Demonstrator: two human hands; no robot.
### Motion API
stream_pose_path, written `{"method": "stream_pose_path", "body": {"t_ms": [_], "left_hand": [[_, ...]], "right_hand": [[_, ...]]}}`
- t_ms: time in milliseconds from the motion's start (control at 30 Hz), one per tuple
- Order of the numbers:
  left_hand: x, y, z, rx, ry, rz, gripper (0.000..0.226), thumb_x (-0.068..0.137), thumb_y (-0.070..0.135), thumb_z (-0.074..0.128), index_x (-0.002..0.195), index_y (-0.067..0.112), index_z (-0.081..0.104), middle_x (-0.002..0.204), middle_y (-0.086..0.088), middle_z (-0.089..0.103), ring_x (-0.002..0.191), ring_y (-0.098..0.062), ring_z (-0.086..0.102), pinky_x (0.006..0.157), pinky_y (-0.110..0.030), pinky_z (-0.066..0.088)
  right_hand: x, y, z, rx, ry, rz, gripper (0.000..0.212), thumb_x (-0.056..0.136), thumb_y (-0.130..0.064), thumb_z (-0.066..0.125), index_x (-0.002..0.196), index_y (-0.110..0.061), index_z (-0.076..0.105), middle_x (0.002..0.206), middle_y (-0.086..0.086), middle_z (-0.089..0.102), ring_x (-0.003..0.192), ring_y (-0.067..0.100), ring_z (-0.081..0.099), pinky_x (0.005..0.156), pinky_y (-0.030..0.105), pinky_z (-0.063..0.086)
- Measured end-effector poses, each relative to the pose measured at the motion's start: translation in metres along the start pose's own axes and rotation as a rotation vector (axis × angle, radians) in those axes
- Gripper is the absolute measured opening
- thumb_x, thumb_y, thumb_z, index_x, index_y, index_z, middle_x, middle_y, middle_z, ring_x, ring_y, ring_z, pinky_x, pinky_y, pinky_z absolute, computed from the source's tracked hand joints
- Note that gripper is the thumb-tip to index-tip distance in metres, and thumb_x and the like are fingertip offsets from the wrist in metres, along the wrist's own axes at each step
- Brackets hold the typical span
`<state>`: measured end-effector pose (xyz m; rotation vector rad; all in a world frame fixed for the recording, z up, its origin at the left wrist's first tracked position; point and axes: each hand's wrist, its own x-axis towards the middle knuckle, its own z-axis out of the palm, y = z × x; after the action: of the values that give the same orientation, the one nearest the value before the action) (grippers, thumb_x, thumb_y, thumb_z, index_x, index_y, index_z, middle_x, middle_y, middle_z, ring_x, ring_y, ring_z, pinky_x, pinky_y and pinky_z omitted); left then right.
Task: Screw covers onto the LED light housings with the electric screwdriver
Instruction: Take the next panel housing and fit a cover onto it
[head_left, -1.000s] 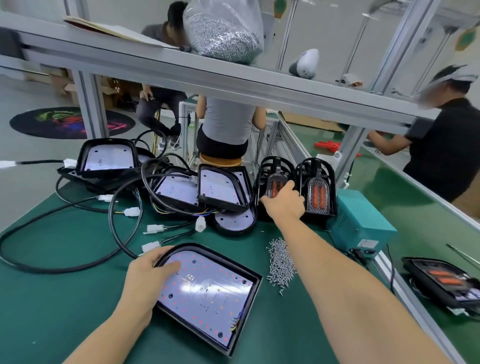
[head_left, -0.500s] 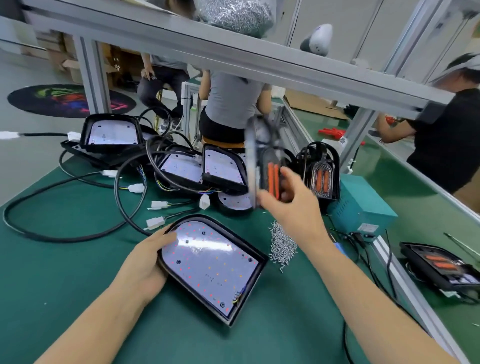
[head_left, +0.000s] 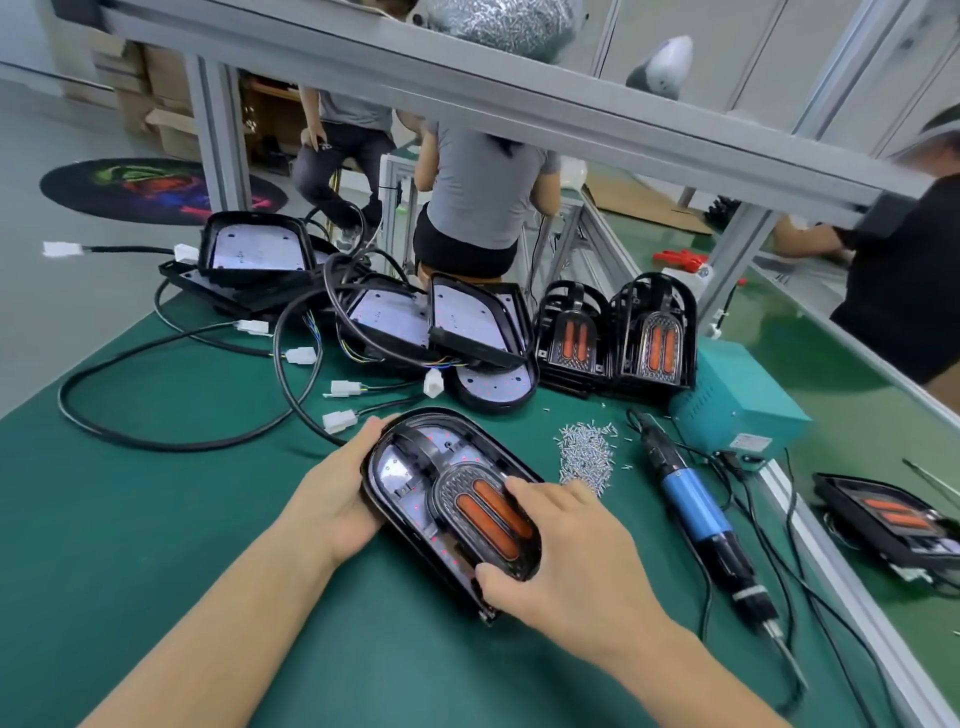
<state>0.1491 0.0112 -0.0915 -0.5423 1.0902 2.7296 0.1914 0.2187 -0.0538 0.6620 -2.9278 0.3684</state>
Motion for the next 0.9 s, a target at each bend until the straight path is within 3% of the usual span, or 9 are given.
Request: {"method": "stream_pose_path", "body": {"t_ms": [267,400,533,600,667,733,833,900], "left_hand": [[0.001,0.001,0.002,0.166,0.028,0.008,0.035,0.098,0.029,0.046,0.113,0.003,0.065,0.11,-0.013,0.07,0.099,-0.025,0.068,0.079,-0.039,0.053],[0.004,0.0,0.004,0.253,0.047,0.069,0.02,0.093,0.014,0.054,0.107,0.006,0.066,0.109,-0.013,0.07,0.085,-0.022,0.069,0.082,-0.037,0.054],[0.009,0.0,0.001,0.312,0.104,0.078,0.027,0.092,0.013,0.056,0.116,0.003,0.063,0.112,-0.016,0.068,0.092,-0.027,0.065,0.087,-0.04,0.052],[0.013,0.001,-0.002,0.401,0.165,0.109,0.023,0.09,0.015,0.059,0.109,0.006,0.067,0.109,-0.014,0.069,0.09,-0.027,0.065,0.082,-0.038,0.051],[0.015,0.001,-0.003,0.531,0.196,0.152,0.015,0.089,0.016,0.061,0.101,0.011,0.069,0.108,-0.012,0.07,0.095,-0.027,0.065,0.088,-0.04,0.049],[0.015,-0.001,-0.004,0.702,0.228,0.27,0.009,0.091,0.017,0.06,0.094,0.016,0.069,0.108,-0.006,0.069,0.102,-0.023,0.061,0.096,-0.038,0.044],[0.013,-0.007,-0.004,1.024,0.304,0.514,0.011,0.094,0.019,0.056,0.094,0.021,0.066,0.103,0.002,0.065,0.096,-0.016,0.055,0.085,-0.03,0.037],[0.01,-0.011,-0.003,1.213,0.347,0.616,0.016,0.096,0.019,0.051,0.098,0.014,0.066,0.096,0.002,0.062,0.091,-0.018,0.052,0.079,-0.03,0.036]], "right_hand": [[0.001,-0.003,0.011,-0.009,-0.061,0.021,0.072,0.072,-0.062,0.057,0.133,-0.025,0.051,0.121,-0.009,0.046,0.112,0.015,0.045,0.097,0.026,0.039],[0.0,-0.003,0.015,-0.019,-0.041,0.02,0.071,0.073,-0.062,0.056,0.132,-0.023,0.051,0.121,-0.008,0.046,0.113,0.016,0.044,0.098,0.028,0.038],[0.001,0.001,0.018,-0.041,-0.027,-0.008,0.072,0.077,-0.065,0.055,0.136,-0.023,0.048,0.126,-0.007,0.045,0.117,0.017,0.041,0.103,0.03,0.032],[0.001,0.003,0.018,-0.009,-0.021,-0.033,0.074,0.078,-0.069,0.051,0.136,-0.022,0.05,0.127,-0.007,0.046,0.118,0.016,0.041,0.104,0.03,0.03],[0.0,0.007,0.015,0.111,0.002,-0.034,0.073,0.081,-0.071,0.042,0.132,-0.021,0.055,0.126,-0.006,0.05,0.117,0.016,0.044,0.103,0.031,0.031],[0.0,0.021,0.011,0.229,0.068,0.022,0.062,0.09,-0.06,0.043,0.131,-0.017,0.059,0.127,-0.003,0.055,0.118,0.016,0.048,0.104,0.03,0.034],[0.009,0.061,0.004,0.189,0.176,0.172,0.04,0.1,-0.03,0.053,0.134,-0.009,0.057,0.133,0.005,0.053,0.123,0.021,0.046,0.105,0.028,0.029],[0.015,0.091,-0.001,0.114,0.192,0.283,0.039,0.101,-0.02,0.052,0.136,-0.004,0.054,0.134,0.01,0.052,0.122,0.025,0.045,0.103,0.029,0.03]]}}
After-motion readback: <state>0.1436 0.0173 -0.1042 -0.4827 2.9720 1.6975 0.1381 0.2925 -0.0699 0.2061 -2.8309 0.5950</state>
